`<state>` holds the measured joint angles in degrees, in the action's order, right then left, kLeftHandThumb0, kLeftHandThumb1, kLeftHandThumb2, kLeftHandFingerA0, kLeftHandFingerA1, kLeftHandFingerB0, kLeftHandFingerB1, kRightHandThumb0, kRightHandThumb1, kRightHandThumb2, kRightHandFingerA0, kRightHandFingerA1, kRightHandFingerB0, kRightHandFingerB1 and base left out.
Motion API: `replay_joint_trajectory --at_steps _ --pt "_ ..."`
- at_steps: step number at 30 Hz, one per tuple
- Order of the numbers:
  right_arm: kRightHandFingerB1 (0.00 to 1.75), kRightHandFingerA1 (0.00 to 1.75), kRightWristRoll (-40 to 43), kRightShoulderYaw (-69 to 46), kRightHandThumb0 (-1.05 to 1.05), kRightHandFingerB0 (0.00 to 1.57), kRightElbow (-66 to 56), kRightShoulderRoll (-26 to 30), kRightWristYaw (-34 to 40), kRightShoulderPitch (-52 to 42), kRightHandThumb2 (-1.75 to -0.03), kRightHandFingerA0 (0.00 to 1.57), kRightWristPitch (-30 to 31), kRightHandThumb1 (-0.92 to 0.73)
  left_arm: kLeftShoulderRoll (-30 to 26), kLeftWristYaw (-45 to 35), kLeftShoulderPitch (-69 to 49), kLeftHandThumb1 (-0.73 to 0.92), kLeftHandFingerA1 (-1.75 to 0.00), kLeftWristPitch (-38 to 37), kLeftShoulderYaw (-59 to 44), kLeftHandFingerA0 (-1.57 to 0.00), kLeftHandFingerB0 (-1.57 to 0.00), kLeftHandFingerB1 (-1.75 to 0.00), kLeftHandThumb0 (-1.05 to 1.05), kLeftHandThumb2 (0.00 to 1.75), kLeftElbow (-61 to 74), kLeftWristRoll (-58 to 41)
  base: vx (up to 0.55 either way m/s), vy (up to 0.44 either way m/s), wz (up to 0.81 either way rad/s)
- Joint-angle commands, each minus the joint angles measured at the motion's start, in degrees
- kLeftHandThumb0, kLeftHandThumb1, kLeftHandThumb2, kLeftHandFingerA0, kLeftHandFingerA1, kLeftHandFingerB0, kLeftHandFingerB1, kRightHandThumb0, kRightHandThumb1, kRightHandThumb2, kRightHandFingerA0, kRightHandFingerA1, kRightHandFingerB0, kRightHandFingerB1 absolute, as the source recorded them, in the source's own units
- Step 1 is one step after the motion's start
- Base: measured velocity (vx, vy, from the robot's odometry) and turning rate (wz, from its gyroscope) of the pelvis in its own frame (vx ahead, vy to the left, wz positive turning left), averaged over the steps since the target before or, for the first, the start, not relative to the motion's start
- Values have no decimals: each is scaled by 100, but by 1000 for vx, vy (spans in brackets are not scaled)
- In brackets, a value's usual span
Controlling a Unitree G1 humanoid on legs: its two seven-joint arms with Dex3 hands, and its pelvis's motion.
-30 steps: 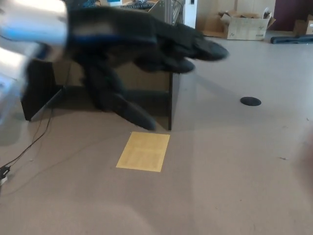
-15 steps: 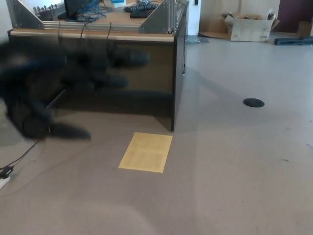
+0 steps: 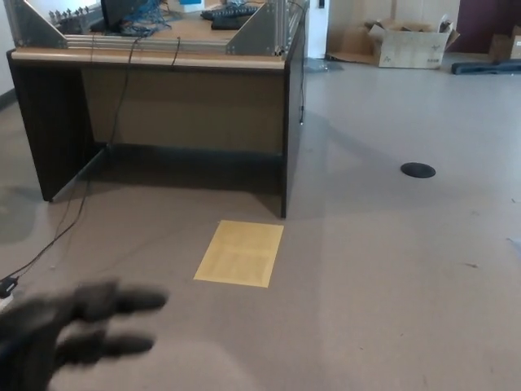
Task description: The robot extends its left hand to pick up an emotional support dumpling from the palm of a person and brings its hand down by its side. Then it extends its arm again to hand the dumpling back to the person.
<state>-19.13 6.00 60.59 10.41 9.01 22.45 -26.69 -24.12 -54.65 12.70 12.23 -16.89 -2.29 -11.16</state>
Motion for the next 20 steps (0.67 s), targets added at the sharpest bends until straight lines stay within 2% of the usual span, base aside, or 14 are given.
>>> replay_joint_trajectory --at_steps 1,11,15,20 --pt "52 61 152 -105 -28 74 -10 73 206 -347 -58 89 -112 -60 387 2691 -1834 43 -41 -3555 -792 -21 -15 -37 -61 71 -2444 1201 0 0 0" --pt "52 59 122 -69 -26 74 -194 -25 406 -1172 -58 88 -451 -60 114 2960 -2152 45 -42 -3975 -517 -23 -17 -37 -66 73 -3007 1438 0 0 0" --pt "52 58 61 -31 -27 73 -340 -45 559 -1882 -58 88 -690 -60 21 3042 -2610 45 -43 -4446 -288 -24 -15 -37 -69 76 -3136 1684 0 0 0" --pt "52 59 -23 0 -28 75 -467 -96 820 -2509 -58 90 -871 -61 -106 3146 -2909 47 -43 -4470 -67 -25 -15 -37 -68 77 -3033 1914 0 0 0"
